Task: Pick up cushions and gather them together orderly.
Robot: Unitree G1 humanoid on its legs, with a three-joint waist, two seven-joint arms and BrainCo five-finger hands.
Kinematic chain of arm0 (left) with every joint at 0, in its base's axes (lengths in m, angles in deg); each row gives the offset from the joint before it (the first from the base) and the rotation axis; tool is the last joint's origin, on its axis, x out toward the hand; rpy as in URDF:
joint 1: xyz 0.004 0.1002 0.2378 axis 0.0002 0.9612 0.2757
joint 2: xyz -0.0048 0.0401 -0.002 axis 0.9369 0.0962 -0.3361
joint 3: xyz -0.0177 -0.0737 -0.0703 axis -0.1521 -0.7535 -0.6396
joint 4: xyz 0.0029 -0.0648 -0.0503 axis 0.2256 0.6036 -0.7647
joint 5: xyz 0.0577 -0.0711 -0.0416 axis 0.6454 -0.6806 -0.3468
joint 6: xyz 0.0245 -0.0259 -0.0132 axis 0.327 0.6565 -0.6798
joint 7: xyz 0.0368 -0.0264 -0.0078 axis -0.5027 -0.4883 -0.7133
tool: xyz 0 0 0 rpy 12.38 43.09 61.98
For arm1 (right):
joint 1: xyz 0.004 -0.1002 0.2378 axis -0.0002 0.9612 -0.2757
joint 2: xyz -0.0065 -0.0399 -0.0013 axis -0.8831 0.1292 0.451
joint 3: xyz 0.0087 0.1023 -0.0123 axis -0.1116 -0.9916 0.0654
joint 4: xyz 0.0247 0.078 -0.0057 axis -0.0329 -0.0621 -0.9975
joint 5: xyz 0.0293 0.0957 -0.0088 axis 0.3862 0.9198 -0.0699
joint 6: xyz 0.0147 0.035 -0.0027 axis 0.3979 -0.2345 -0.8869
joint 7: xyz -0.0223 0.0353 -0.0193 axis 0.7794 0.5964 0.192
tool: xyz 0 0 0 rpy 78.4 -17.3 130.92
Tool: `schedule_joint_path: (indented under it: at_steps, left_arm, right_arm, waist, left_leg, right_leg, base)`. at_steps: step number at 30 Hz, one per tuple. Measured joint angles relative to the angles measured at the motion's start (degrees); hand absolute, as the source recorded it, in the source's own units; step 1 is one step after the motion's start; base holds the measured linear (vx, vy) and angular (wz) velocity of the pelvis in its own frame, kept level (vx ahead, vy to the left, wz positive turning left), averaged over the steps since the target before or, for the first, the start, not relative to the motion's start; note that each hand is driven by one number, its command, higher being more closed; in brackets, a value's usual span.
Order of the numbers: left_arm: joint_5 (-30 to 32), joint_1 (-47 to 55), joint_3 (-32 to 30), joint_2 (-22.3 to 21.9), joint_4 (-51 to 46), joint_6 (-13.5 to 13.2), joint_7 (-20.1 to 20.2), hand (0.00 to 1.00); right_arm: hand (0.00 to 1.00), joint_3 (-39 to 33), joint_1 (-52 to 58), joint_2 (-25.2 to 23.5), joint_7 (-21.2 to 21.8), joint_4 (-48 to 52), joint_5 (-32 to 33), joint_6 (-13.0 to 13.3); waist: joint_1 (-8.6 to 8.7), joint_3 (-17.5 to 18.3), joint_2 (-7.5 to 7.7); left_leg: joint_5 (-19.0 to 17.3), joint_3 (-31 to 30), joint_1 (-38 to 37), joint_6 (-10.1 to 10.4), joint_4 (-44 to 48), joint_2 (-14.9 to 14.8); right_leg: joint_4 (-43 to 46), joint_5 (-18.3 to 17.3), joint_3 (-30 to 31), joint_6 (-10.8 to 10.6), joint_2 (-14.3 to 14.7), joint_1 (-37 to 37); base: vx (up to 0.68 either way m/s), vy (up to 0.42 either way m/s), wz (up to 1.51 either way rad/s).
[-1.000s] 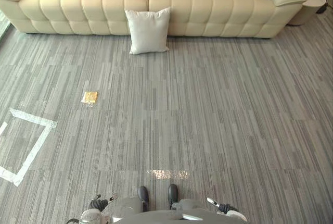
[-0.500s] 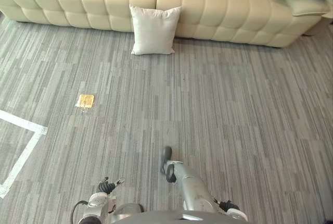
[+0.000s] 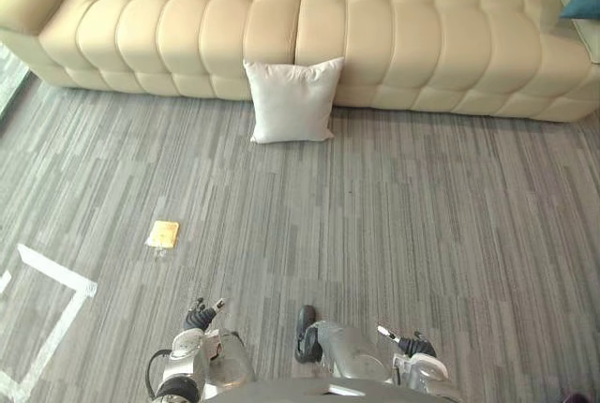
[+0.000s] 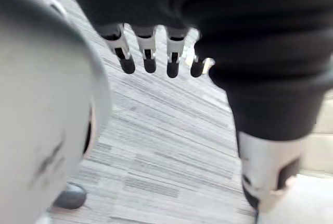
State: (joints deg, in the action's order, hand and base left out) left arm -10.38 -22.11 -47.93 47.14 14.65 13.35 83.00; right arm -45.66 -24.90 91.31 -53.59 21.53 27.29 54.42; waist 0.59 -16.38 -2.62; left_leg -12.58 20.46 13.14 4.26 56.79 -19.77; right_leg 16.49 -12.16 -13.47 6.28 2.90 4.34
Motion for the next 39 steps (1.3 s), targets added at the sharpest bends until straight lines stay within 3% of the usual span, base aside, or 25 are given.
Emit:
schedule_joint_path:
  at_steps: [3,5,7,8,9,10,13,14,16,18,19,21,22,24,26,27,29,30,31,32,33,34,36,38,39]
  left_arm:
    - [0.0,0.0,0.0,0.0,-0.7,-0.3,0.0,0.00]
    - [0.0,-0.3,0.1,-0.1,-0.7,-0.8,0.0,0.00]
    - [0.0,-0.3,0.5,-0.2,-0.5,-0.9,0.0,0.00]
    - [0.0,0.3,0.5,-0.1,-0.1,-1.0,0.0,0.00]
    - [0.0,0.2,0.5,-0.1,0.3,-1.0,0.0,0.00]
    - [0.0,0.3,0.4,0.6,0.9,-0.9,0.0,0.00]
    - [0.0,0.7,0.5,2.7,2.1,-0.9,0.0,0.00]
    - [0.0,0.7,0.5,2.8,2.3,-0.9,0.0,0.00]
    - [0.1,0.7,3.1,3.3,3.2,-0.5,0.1,0.00]
    - [0.1,0.8,4.5,3.5,3.5,-0.1,0.1,0.00]
    - [0.1,1.0,5.0,3.5,3.9,0.3,0.0,0.00]
    - [0.1,1.3,5.0,3.4,3.9,0.3,0.0,0.00]
    - [0.1,1.4,4.9,3.3,4.0,0.3,0.0,0.00]
    - [0.1,1.9,4.8,3.2,4.0,0.3,0.0,0.00]
    - [0.1,1.5,4.5,2.7,5.2,0.3,0.0,0.00]
    - [0.1,1.3,4.5,2.4,5.5,0.3,0.0,0.00]
    - [0.1,0.8,4.8,1.5,6.3,0.3,0.0,0.00]
    - [0.1,0.6,4.8,1.5,6.6,0.3,0.0,0.00]
    - [0.2,0.1,4.9,1.3,7.9,0.3,0.0,0.00]
    - [0.3,-0.7,5.2,-0.2,8.3,0.2,0.3,0.00]
    - [0.4,-1.0,5.2,-0.9,8.2,0.1,0.4,0.00]
    - [1.5,-1.0,5.2,-1.7,8.4,0.2,0.5,0.00]
    - [2.5,-1.0,5.2,-2.2,8.3,0.2,1.0,0.00]
    - [2.5,-0.9,5.1,-2.4,7.6,0.2,1.3,0.00]
    - [2.5,-0.6,4.7,-2.4,6.7,0.2,1.3,0.00]
  right_arm:
    - [0.00,0.8,1.1,0.0,0.0,0.9,0.1,-0.1]
    - [0.00,0.9,1.1,-0.4,0.0,1.6,0.1,-0.1]
    - [0.00,1.5,0.9,-0.9,0.0,1.6,0.1,0.1]
    - [0.00,2.3,0.9,-1.1,0.0,1.3,0.2,0.1]
    - [0.00,2.3,0.9,-1.3,0.0,1.3,0.2,0.1]
    - [0.00,2.2,0.8,-2.8,0.0,1.1,0.1,0.1]
    - [0.00,1.8,0.9,-5.2,0.2,-1.4,-0.1,-0.2]
    - [0.00,1.8,0.9,-5.2,0.2,-1.4,-0.1,-0.2]
    - [0.00,2.1,0.5,-5.1,0.5,-1.0,-0.2,0.2]
    - [0.00,2.1,0.2,-5.0,0.6,-0.7,-0.1,0.5]
    - [0.00,2.3,-0.1,-4.8,0.7,-0.5,-0.1,0.7]
    - [0.00,2.7,-0.5,-4.6,0.7,-0.4,-0.1,1.0]
    - [0.00,3.3,-0.9,-4.4,0.7,-0.5,-0.1,1.0]
    - [0.00,3.4,-1.4,-4.2,0.7,-0.5,-0.1,1.1]
    - [0.00,3.3,-2.4,-3.6,0.9,-0.4,0.0,1.1]
    - [0.00,3.3,-2.8,-3.3,1.3,-0.5,0.0,1.1]
    - [0.00,3.1,-3.5,-2.7,1.8,-0.4,0.0,1.0]
    - [0.00,3.1,-3.5,-2.6,1.8,-0.4,0.0,1.0]
    - [0.00,3.1,-3.6,-2.5,1.9,-0.2,0.1,1.0]
    - [0.00,2.9,-3.9,-1.2,1.8,0.9,-0.1,1.1]
    - [0.00,2.7,-3.9,-1.0,1.9,1.4,-0.1,1.1]
    - [0.00,1.6,-4.0,-1.2,1.9,1.9,-0.1,1.1]
    - [0.00,1.5,-3.6,-0.9,1.9,1.7,-0.1,0.9]
    - [0.00,1.6,-2.9,-0.8,1.9,1.7,-0.2,0.7]
    - [0.00,1.6,-2.4,-0.8,1.9,1.7,-0.1,0.7]
  waist:
    - [-0.56,0.3,0.78]
    - [-1.25,0.6,1.38]
    - [-2.40,1.5,1.49]
    - [-2.85,2.6,1.40]
    - [-2.99,2.8,1.52]
    - [-3.33,4.3,2.86]
    - [-3.80,7.0,6.57]
    - [-3.85,7.1,6.65]
    - [-2.59,7.0,6.55]
    - [-2.16,6.8,6.19]
    - [-2.04,6.5,5.76]
    - [-1.72,6.6,5.77]
    - [-1.49,6.5,5.73]
    - [-0.94,6.5,5.53]
    - [-0.27,6.3,4.55]
    - [-0.15,6.1,4.02]
    - [0.42,5.5,2.97]
    - [0.54,5.3,2.97]
    - [0.70,5.2,2.67]
    - [0.47,4.9,0.60]
    - [0.57,4.8,0.39]
    - [1.01,4.7,0.27]
    - [1.34,4.8,0.02]
    - [2.26,4.6,-0.09]
    - [2.48,4.6,-0.32]
  left_leg:
    - [-2.0,2.3,4.4,-1.4,-11.2,2.4]
    - [-0.8,1.5,6.1,-0.8,-25.1,6.8]
    - [3.2,1.1,6.6,-0.9,-34.8,8.4]
    - [7.7,0.5,6.6,-1.4,-37.6,8.3]
    - [9.5,0.3,6.3,-1.9,-37.5,8.4]
    - [10.6,0.8,6.0,-4.1,-35.9,9.5]
    - [2.1,4.1,4.9,-6.1,-28.8,10.7]
    - [1.4,4.5,4.2,-6.3,-28.5,10.7]
    - [-1.4,4.8,0.1,-7.4,-29.2,12.2]
    - [-3.0,4.8,-3.6,-7.6,-30.1,12.9]
    - [-3.9,4.8,-7.3,-7.3,-31.5,13.1]
    - [-4.4,4.7,-11.4,-6.6,-34.1,13.2]
    - [-4.2,4.7,-13.7,-6.3,-35.8,13.2]
    - [-3.9,4.7,-16.6,-5.6,-38.5,13.2]
    - [-4.2,4.6,-19.2,-3.3,-41.3,12.2]
    - [-4.5,4.6,-19.9,-2.6,-42.0,11.6]
    - [-6.1,3.5,-24.1,0.6,-44.5,10.7]
    - [-6.6,2.7,-25.0,1.4,-45.2,10.9]
    - [-7.3,0.4,-27.7,1.5,-47.2,10.9]
    - [-6.9,-3.3,-28.2,0.6,-48.1,11.1]
    - [-5.9,-4.4,-28.3,0.6,-47.8,11.7]
    - [-4.6,-5.3,-29.6,1.1,-47.7,11.3]
    - [-3.2,-7.6,-30.4,1.1,-45.3,10.0]
    - [-0.6,-11.2,-24.7,3.1,-30.6,6.6]
    - [3.5,-12.5,-20.2,3.5,-20.5,4.5]
  right_leg:
    - [-1.7,-1.1,0.3,-1.6,-1.9,-4.5]
    - [-3.4,-1.9,1.2,-3.0,-4.1,-8.0]
    - [-5.1,-3.1,3.1,-5.5,-5.2,-10.5]
    - [-5.8,-4.2,4.6,-7.3,-5.3,-11.4]
    - [-5.9,-4.6,5.3,-7.8,-5.5,-11.7]
    - [-6.3,-4.9,7.3,-8.2,-6.9,-12.4]
    - [0.0,-4.5,11.0,-8.5,-10.6,-10.9]
    - [1.9,-4.4,11.2,-8.6,-10.8,-10.4]
    - [21.3,-0.2,11.7,-14.3,-13.0,-3.5]
    - [34.7,0.7,12.5,-15.6,-13.7,1.8]
    - [41.9,0.2,10.8,-14.6,-14.1,5.3]
    - [44.5,-0.9,7.8,-12.6,-14.3,9.0]
    - [42.7,-2.1,5.7,-11.1,-14.2,10.8]
    - [36.5,-3.5,2.9,-10.2,-13.5,13.2]
    - [21.5,-2.2,0.1,-9.1,-11.1,16.6]
    - [16.1,-0.5,0.0,-8.8,-10.1,17.4]
    - [-2.8,9.7,1.3,-9.1,-8.8,17.7]
    - [-4.5,13.9,1.7,-9.6,-8.8,17.1]
    - [-3.2,19.4,1.5,-8.0,-8.2,15.7]
    - [3.7,13.7,1.4,-7.6,-7.5,18.0]
    - [7.3,11.2,1.8,-7.1,-7.6,19.3]
    - [13.7,6.1,1.4,-5.4,-8.0,20.0]
    - [17.3,1.9,0.0,-5.4,-7.9,18.8]
    - [17.2,-1.3,-2.5,-4.5,-7.4,14.8]
    - [16.2,-2.1,-3.4,-3.6,-6.8,12.4]
  base:
    - [0.39,0.119,-0.05]
    - [0.43,0.180,-0.16]
    - [0.46,0.281,-0.48]
    - [0.42,0.299,-0.57]
    - [0.45,0.335,-0.64]
    - [0.27,0.196,-0.47]
    - [0.54,0.362,-0.41]
    - [0.41,0.279,-0.32]
    - [0.36,0.241,-0.02]
    - [0.32,0.133,0.09]
    - [0.38,0.066,0.03]
    - [0.32,0.000,0.02]
    - [0.27,-0.051,0.04]
    - [0.27,-0.112,0.06]
    - [0.27,-0.182,0.02]
    - [0.35,-0.248,0.01]
    - [0.48,-0.326,0.15]
    - [0.43,-0.288,0.26]
    - [0.39,-0.239,0.26]
    - [0.38,-0.214,0.25]
    - [0.38,-0.195,0.27]
    - [0.43,-0.231,0.24]
    - [0.45,-0.246,0.31]
    - [0.37,-0.200,0.48]
    - [0.39,-0.165,0.23]
